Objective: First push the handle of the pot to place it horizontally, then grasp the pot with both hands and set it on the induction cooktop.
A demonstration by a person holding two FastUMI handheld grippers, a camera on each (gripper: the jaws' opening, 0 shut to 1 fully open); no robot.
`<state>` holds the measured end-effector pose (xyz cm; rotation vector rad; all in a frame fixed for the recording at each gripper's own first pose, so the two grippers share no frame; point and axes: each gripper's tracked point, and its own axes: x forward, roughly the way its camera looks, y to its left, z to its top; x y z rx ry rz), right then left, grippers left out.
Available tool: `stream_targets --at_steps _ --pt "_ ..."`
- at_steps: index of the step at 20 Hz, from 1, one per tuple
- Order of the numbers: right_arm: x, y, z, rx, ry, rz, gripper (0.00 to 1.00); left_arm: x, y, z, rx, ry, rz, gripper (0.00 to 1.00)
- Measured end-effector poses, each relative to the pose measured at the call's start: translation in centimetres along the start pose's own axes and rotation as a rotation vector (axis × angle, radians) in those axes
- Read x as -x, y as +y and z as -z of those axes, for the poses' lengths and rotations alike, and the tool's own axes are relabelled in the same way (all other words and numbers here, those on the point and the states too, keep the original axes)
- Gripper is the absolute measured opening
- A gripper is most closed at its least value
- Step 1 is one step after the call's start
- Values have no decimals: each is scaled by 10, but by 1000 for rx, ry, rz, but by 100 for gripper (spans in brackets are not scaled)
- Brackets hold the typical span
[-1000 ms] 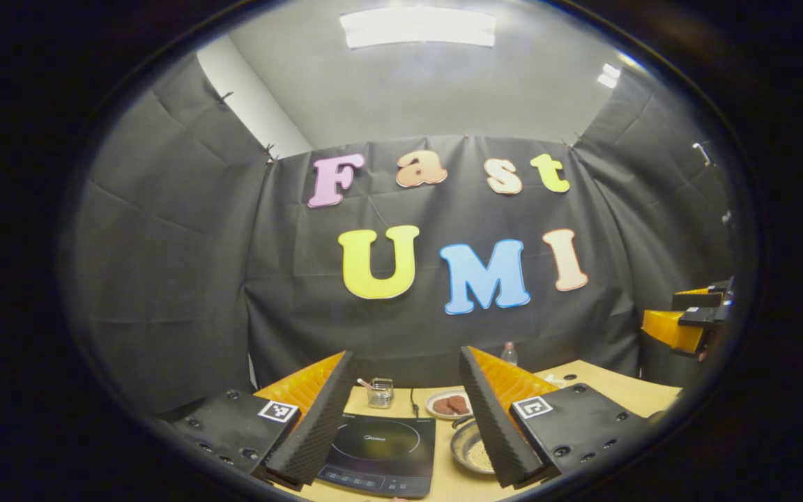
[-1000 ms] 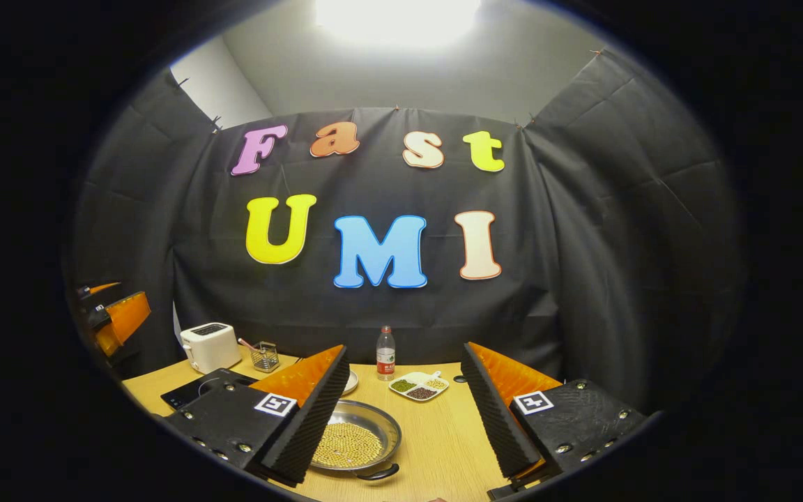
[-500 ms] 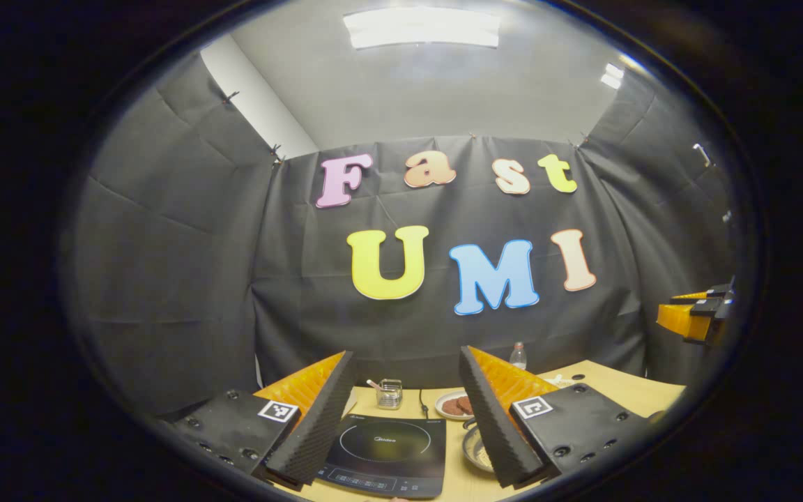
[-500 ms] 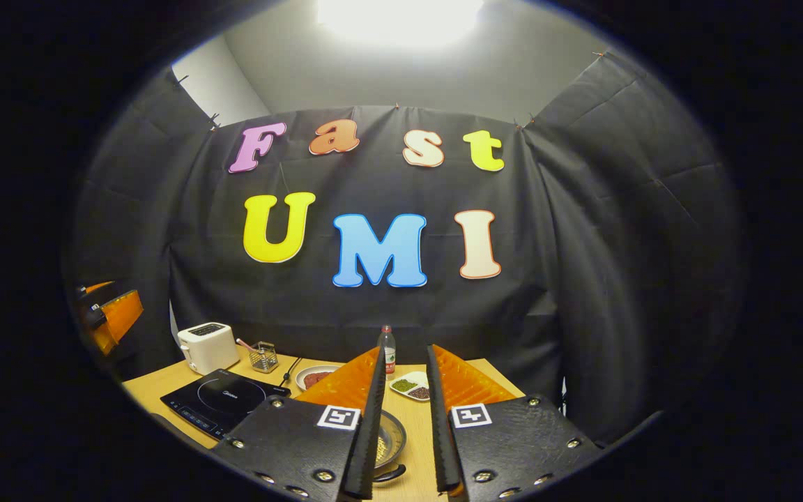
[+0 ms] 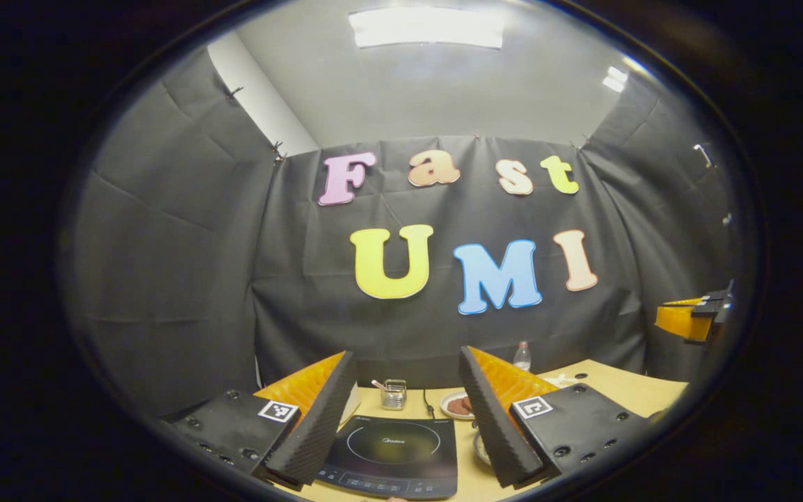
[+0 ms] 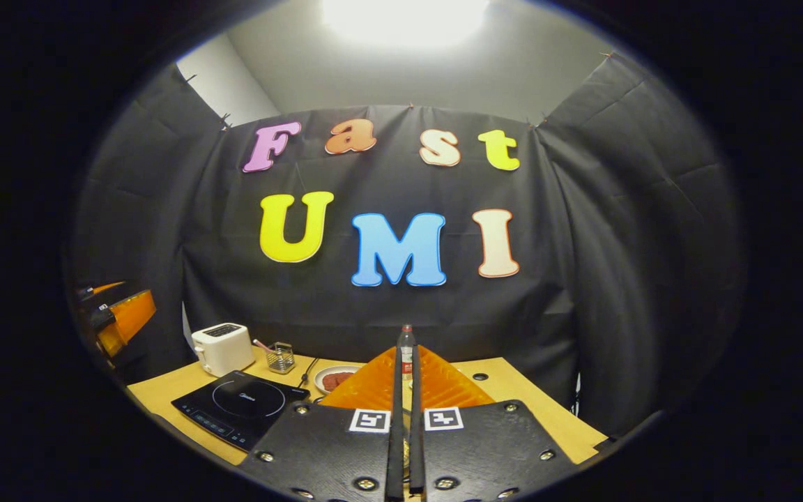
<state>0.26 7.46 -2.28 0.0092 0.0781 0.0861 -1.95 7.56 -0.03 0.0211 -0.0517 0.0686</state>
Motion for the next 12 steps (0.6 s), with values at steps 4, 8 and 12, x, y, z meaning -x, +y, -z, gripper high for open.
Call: stream_targets --at_steps 4,8,12 --pt "0 32 22 22 68 -62 3 -2 21 6 12 0 11 96" --pt "4 56 55 42 164 -137 3 1 45 16 8 12 -10 99" --pt "5 66 86 60 252 -208 3 2 53 24 6 30 -32 99"
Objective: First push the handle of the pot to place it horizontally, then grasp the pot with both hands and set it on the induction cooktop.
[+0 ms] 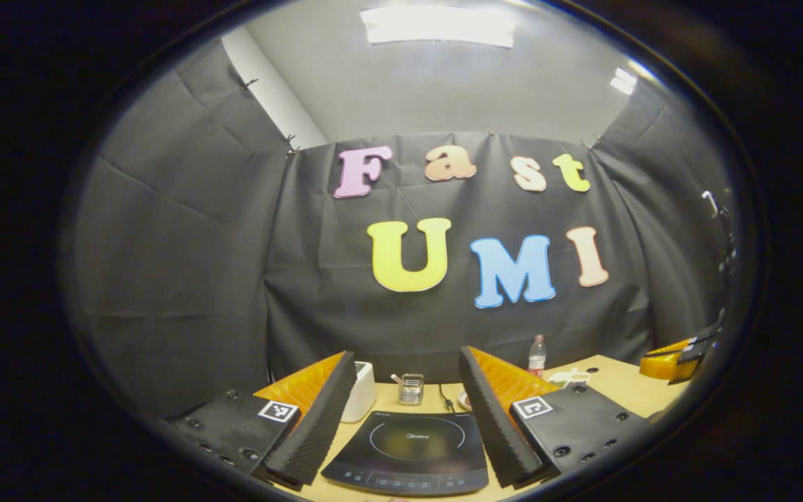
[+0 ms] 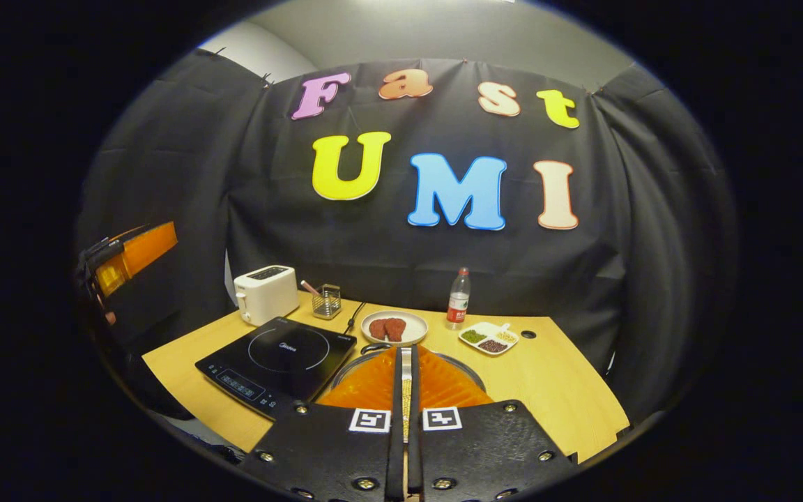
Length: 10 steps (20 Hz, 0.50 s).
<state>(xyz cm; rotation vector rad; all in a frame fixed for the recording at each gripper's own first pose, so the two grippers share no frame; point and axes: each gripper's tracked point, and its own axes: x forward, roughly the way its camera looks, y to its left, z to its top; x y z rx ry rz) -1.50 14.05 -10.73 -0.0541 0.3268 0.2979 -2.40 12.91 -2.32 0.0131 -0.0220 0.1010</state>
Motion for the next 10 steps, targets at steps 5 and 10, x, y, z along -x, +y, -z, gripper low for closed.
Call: stream_targets --at_steps 5,10 --pt "-10 7 35 1 105 -125 3 -12 -9 6 -5 17 -21 92" --pt "-18 4 72 19 228 -230 3 -28 -32 11 -14 37 -30 96"
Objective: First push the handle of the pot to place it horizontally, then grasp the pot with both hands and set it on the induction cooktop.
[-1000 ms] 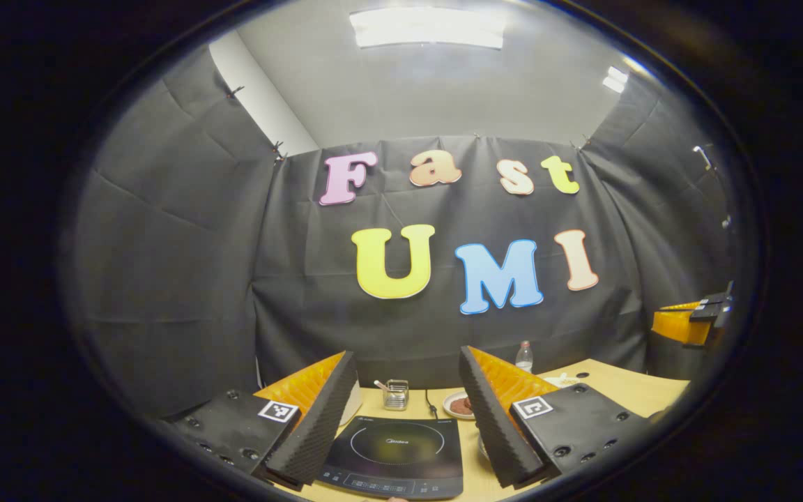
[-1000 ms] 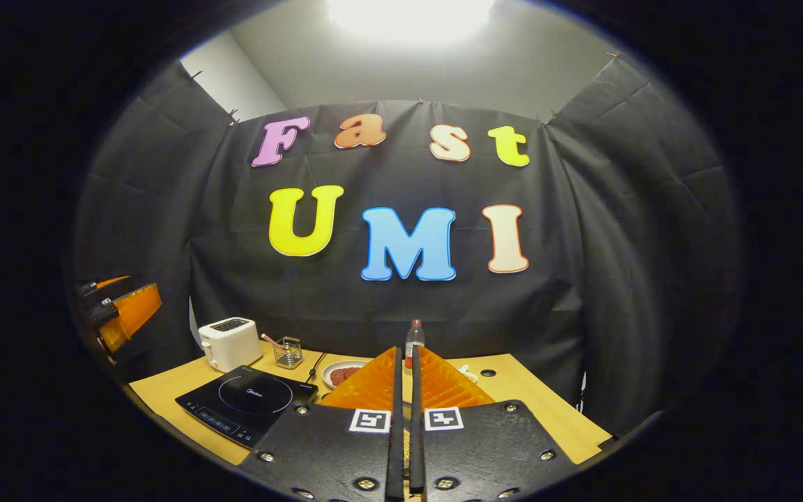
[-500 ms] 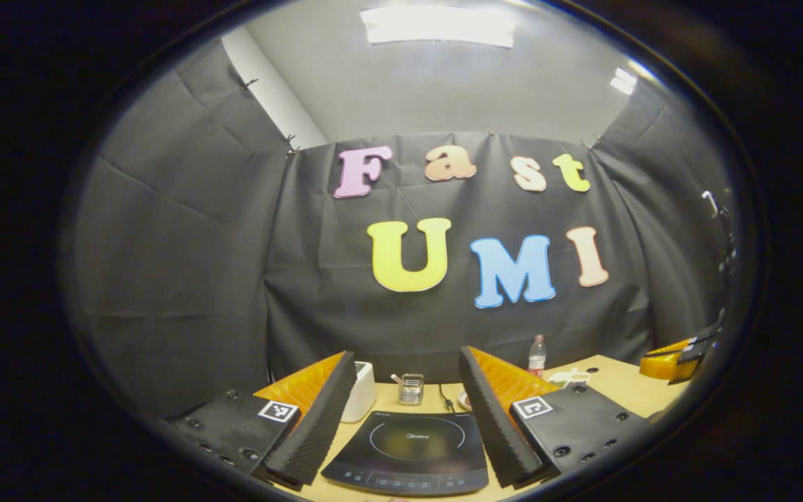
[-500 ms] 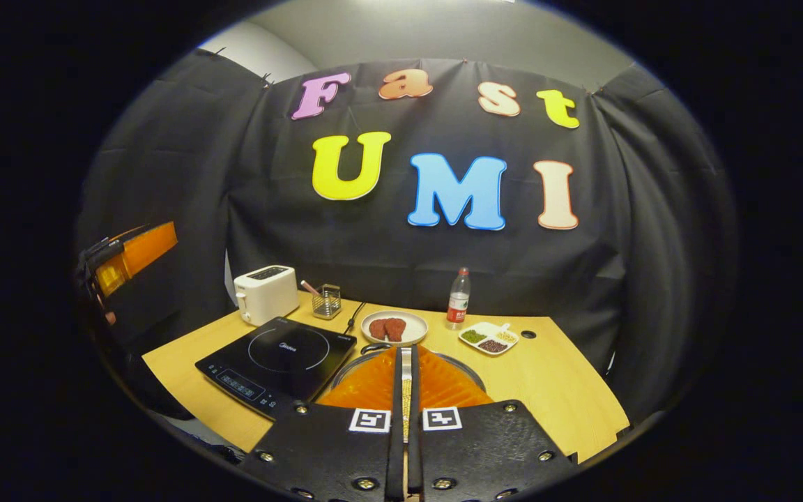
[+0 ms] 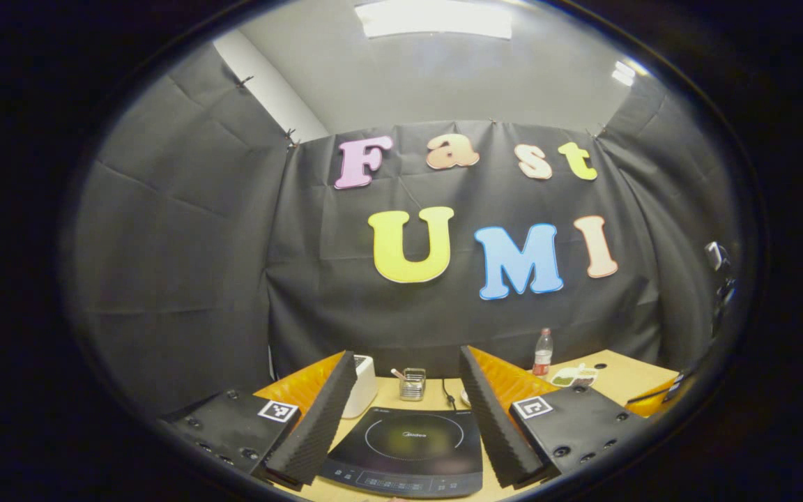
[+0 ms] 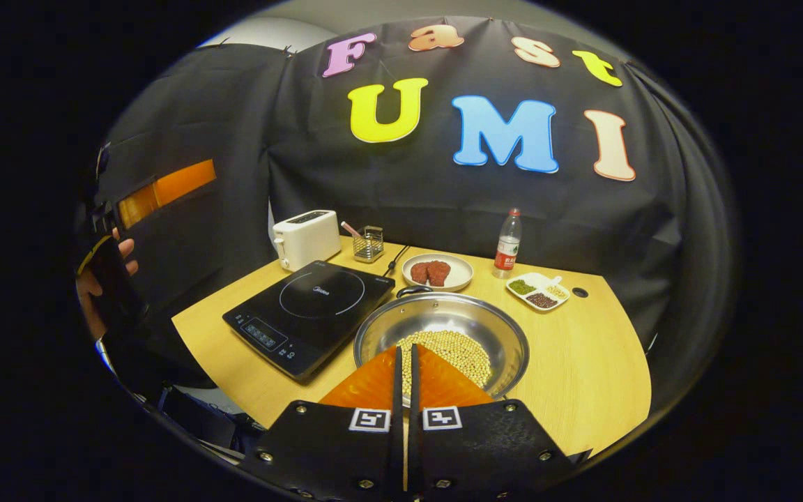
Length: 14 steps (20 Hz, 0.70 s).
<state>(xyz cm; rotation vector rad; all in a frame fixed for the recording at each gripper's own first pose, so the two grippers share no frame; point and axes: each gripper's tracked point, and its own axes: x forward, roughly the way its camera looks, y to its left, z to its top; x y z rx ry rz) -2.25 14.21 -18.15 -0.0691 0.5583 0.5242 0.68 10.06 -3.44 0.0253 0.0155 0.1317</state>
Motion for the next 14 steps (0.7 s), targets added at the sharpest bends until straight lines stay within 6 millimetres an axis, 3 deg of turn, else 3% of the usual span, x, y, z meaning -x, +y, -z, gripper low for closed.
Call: stream_targets --at_steps 1,3,9,14 --pt "-3 0 9 6 25 -22 3 -3 -4 2 -4 5 -2 92" --pt "-7 2 28 22 79 -79 3 -8 -16 3 -5 12 -1 96" --pt "-16 2 91 52 280 -203 3 -24 -46 9 -6 38 0 96" --pt "-28 -16 119 -29 357 -189 4 -36 -74 12 -38 63 31 99"
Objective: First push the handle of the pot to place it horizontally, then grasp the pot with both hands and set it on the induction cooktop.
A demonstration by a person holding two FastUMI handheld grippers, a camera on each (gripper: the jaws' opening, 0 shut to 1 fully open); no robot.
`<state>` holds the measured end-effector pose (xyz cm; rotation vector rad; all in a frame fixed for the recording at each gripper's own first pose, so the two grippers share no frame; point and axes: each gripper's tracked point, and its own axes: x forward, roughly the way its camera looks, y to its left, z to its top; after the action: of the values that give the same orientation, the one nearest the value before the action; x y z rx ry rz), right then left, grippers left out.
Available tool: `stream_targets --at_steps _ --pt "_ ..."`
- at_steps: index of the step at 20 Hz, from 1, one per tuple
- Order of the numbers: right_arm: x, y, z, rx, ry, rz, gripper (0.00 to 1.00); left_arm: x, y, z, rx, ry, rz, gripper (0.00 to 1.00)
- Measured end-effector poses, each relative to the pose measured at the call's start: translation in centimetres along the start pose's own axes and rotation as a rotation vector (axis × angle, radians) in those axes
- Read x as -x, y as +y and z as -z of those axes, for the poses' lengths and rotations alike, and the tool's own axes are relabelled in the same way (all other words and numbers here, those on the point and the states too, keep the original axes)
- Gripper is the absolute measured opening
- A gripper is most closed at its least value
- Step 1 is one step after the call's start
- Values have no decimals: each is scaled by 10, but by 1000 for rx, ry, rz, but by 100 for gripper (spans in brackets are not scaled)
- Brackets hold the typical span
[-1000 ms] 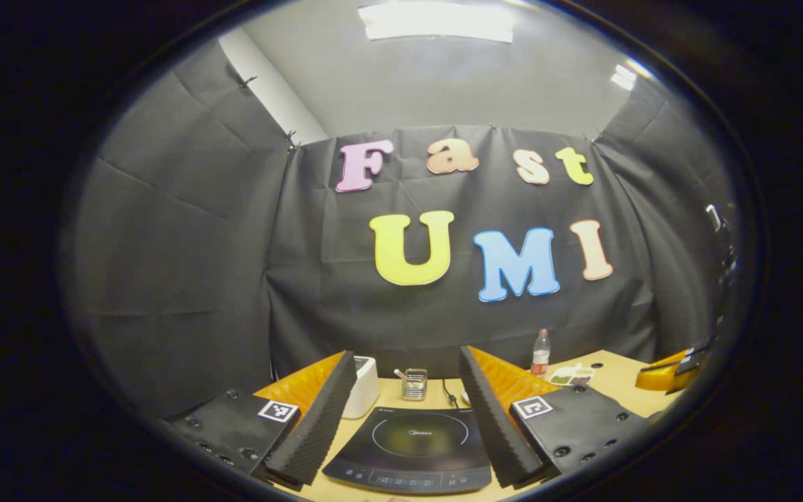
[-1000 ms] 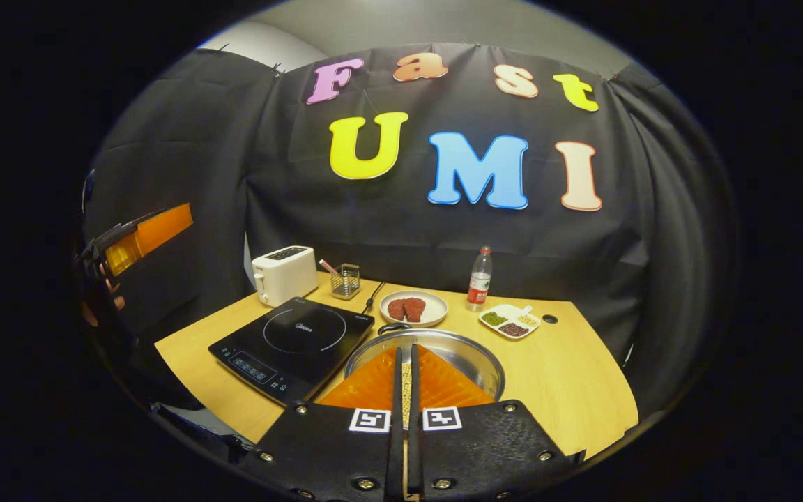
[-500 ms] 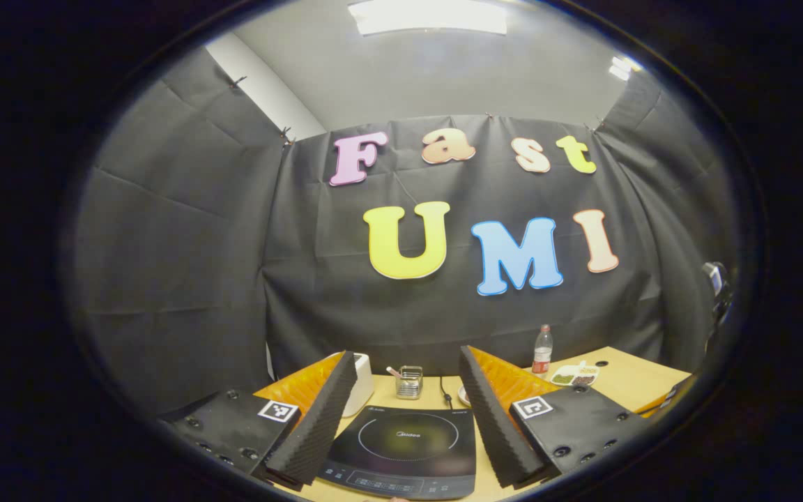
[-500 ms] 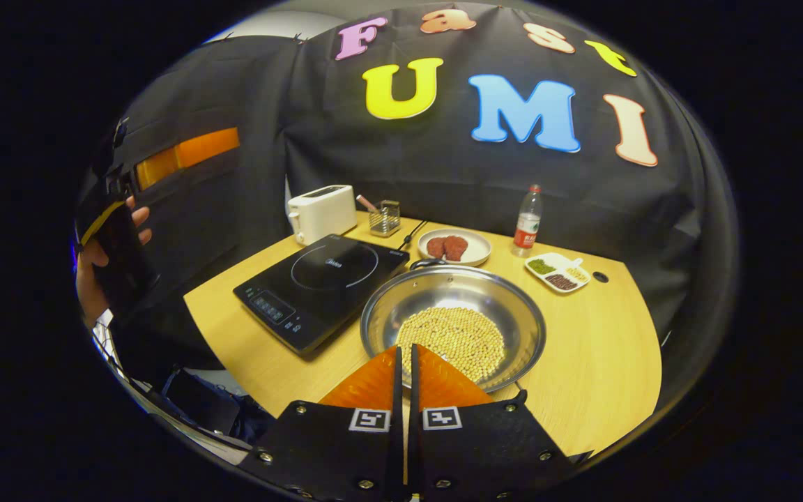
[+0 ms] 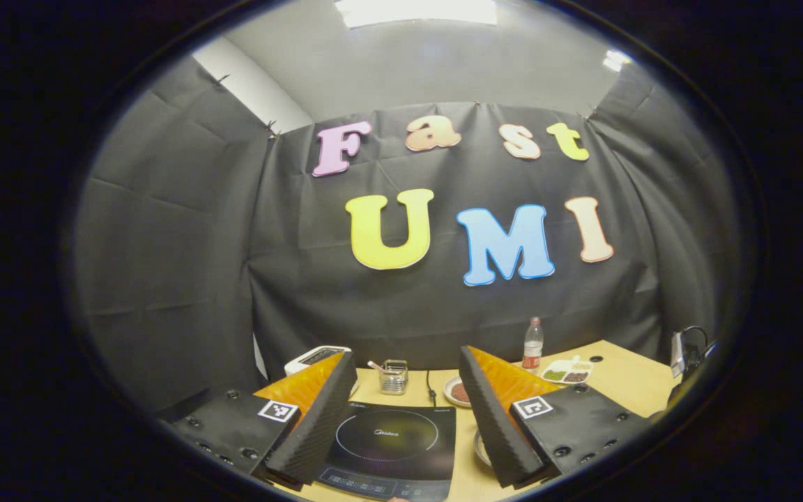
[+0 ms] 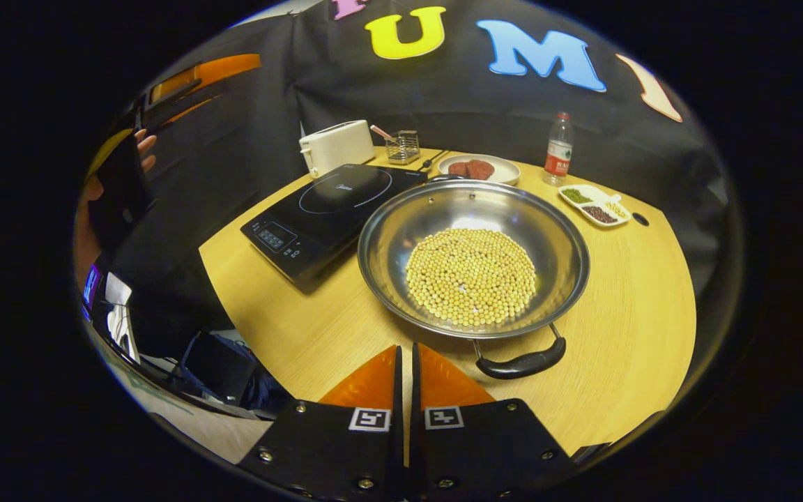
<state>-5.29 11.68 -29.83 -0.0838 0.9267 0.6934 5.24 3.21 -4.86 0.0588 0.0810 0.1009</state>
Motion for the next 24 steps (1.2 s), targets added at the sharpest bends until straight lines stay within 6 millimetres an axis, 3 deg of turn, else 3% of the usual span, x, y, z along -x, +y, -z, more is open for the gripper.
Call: stream_targets --at_steps 4,7,9,10,11,12,13,15,16,19,23,24 --pt "-8 -20 13 -69 55 22 5 -12 -22 -3 -12 6 30 96" --pt "-7 -27 9 -108 33 28 5 -19 -40 -4 -19 9 61 100" --pt "-7 -28 7 -124 19 24 5 -23 -52 -4 -33 13 79 92" --pt "-7 -30 7 -126 18 26 5 -25 -57 -5 -35 13 85 96" --pt "-6 -33 7 -127 14 32 5 -26 -62 -6 -34 14 91 92" --pt "-4 -37 7 -127 11 39 5 -27 -66 -6 -32 15 96 92" --pt "-4 -42 7 -129 9 48 4 -28 -71 -5 -32 15 101 100" --pt "-4 -56 6 -130 5 67 4 -30 -78 -6 -33 11 105 96" --pt "-4 -64 4 -133 4 78 4 -30 -81 -7 -31 10 104 92" --pt "-1 -84 3 -131 2 105 5 -30 -86 -6 -26 11 95 100" --pt "0 -108 -3 -118 -1 134 4 -31 -84 -4 -25 12 62 92" --pt "0 -115 -6 -112 -2 138 5 -31 -84 -4 -25 13 53 100"
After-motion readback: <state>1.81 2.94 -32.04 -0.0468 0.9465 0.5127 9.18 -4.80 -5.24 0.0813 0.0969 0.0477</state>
